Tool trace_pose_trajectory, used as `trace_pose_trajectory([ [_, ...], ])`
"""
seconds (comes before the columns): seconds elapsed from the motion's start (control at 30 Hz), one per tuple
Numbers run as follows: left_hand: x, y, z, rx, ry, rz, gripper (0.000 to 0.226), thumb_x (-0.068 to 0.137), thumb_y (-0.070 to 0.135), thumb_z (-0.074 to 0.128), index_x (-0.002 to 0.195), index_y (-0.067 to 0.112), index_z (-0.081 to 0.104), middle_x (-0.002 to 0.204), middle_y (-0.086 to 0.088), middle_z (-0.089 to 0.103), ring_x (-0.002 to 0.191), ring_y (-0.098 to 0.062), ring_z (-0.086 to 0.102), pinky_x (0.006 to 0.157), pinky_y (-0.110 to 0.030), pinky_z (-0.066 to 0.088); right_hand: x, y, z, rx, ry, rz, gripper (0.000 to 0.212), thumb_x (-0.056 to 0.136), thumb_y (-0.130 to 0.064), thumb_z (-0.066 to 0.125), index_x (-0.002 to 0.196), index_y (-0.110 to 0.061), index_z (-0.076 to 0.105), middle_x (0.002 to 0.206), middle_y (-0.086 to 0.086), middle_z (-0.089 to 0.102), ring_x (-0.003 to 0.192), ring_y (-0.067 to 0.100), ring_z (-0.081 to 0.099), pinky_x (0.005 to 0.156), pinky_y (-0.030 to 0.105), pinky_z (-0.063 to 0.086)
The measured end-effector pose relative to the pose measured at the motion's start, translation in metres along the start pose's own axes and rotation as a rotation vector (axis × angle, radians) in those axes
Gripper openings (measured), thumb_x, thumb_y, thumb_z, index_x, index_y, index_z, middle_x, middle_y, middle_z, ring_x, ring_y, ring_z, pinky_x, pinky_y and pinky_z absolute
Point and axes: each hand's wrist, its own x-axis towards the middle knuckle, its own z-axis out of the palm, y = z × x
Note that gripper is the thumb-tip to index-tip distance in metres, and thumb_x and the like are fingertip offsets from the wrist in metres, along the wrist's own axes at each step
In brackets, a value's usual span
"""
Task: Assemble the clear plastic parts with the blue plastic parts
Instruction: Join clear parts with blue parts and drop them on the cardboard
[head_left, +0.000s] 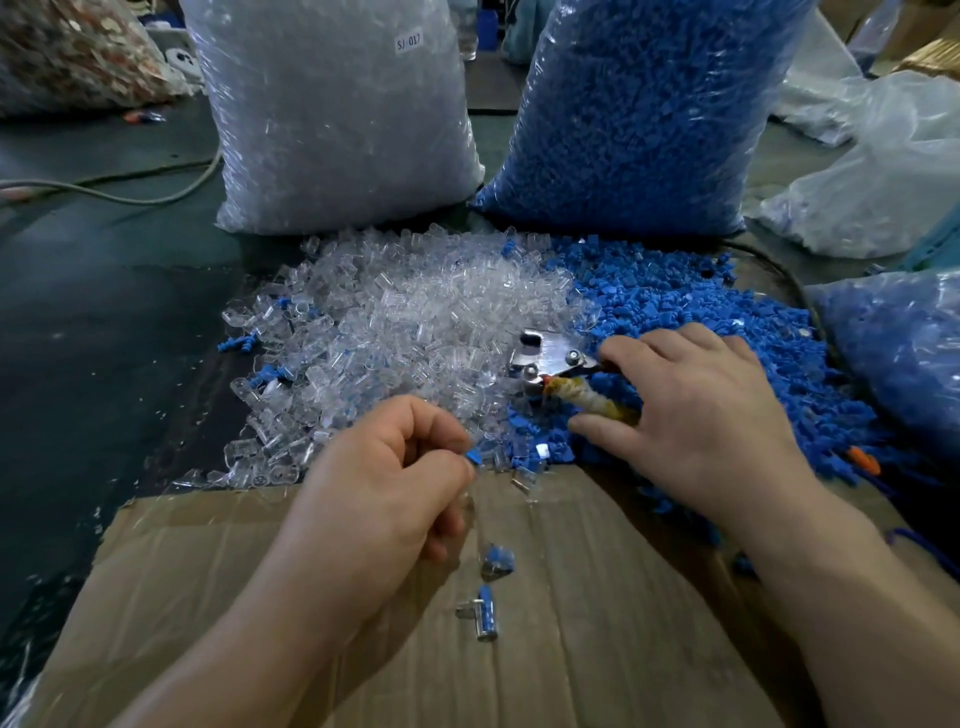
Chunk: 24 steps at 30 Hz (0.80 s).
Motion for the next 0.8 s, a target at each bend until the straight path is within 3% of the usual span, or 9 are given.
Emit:
trace_pose_trajectory([
  [0.13, 0.001, -0.002, 0.001, 0.072, 0.013, -0.002, 0.014, 0.088, 0.004, 0.064, 0.087, 0.018, 0.065, 0.054, -0.007, 0.066, 0.042, -0.010, 0.057, 0.041, -0.016, 0.044, 0.001, 0.002, 0.005, 0.038, 0.017, -0.005, 0.065, 0.077, -0.068, 0.045, 0.125, -0.026, 0.060, 0.115, -0.002, 0.065, 0.108, 0.026, 0.052, 0.093, 0.044, 0.034],
  [0.23, 0.000, -0.003, 0.002, 0.093, 0.020, 0.000, 0.013, 0.091, 0.007, 0.065, 0.087, 0.020, 0.066, 0.059, -0.008, 0.069, 0.044, -0.014, 0.061, 0.043, -0.018, 0.048, -0.006, -0.004, 0.000, 0.137, 0.143, -0.030, 0.054, 0.085, -0.063, 0.048, 0.121, -0.024, 0.063, 0.117, -0.003, 0.063, 0.109, 0.025, 0.052, 0.093, 0.045, 0.034],
  [0.37, -0.004, 0.001, 0.005, -0.007, 0.008, -0.011, 0.022, 0.091, 0.006, 0.065, 0.082, 0.026, 0.068, 0.060, -0.011, 0.068, 0.047, -0.020, 0.060, 0.043, -0.027, 0.050, -0.025, -0.043, -0.007, 0.288, 0.218, -0.250, 0.033, 0.090, -0.053, 0.048, 0.104, -0.028, 0.063, 0.097, -0.007, 0.066, 0.090, 0.016, 0.060, 0.084, 0.041, 0.047],
  [0.47, -0.006, 0.001, 0.003, 0.035, 0.001, 0.118, 0.022, 0.091, 0.009, 0.065, 0.085, 0.029, 0.070, 0.066, -0.008, 0.071, 0.054, -0.018, 0.066, 0.049, -0.029, 0.054, -0.030, -0.058, -0.004, 0.291, 0.230, -0.399, 0.018, 0.092, -0.035, 0.060, 0.089, -0.018, 0.063, 0.081, -0.002, 0.060, 0.074, 0.023, 0.055, 0.067, 0.037, 0.039],
  [0.6, -0.009, 0.008, -0.002, -0.111, -0.016, 0.150, 0.009, 0.091, 0.030, 0.066, 0.089, 0.026, 0.074, 0.069, -0.008, 0.070, 0.056, -0.025, 0.065, 0.045, -0.030, 0.052, -0.031, -0.056, -0.004, 0.357, 0.251, -0.389, 0.015, 0.093, -0.023, 0.057, 0.095, -0.011, 0.065, 0.086, 0.003, 0.063, 0.076, 0.026, 0.056, 0.068, 0.036, 0.041],
  [0.7, -0.006, 0.010, -0.010, -0.090, -0.046, 0.057, 0.025, 0.076, 0.045, 0.060, 0.083, 0.025, 0.072, 0.069, -0.008, 0.069, 0.055, -0.023, 0.066, 0.045, -0.025, 0.050, -0.032, -0.061, -0.005, 0.409, 0.294, -0.375, 0.013, 0.087, -0.013, 0.062, 0.097, -0.008, 0.068, 0.087, 0.006, 0.065, 0.077, 0.026, 0.057, 0.067, 0.033, 0.040],
  [0.8, -0.006, 0.012, -0.013, -0.023, -0.164, -0.029, 0.041, 0.076, 0.057, 0.056, 0.073, 0.017, 0.064, 0.058, -0.008, 0.063, 0.045, -0.023, 0.058, 0.039, -0.025, 0.045, -0.031, -0.068, -0.009, 0.434, 0.334, -0.400, 0.010, 0.091, -0.009, 0.059, 0.092, -0.005, 0.068, 0.083, 0.008, 0.063, 0.074, 0.028, 0.056, 0.065, 0.037, 0.042],
])
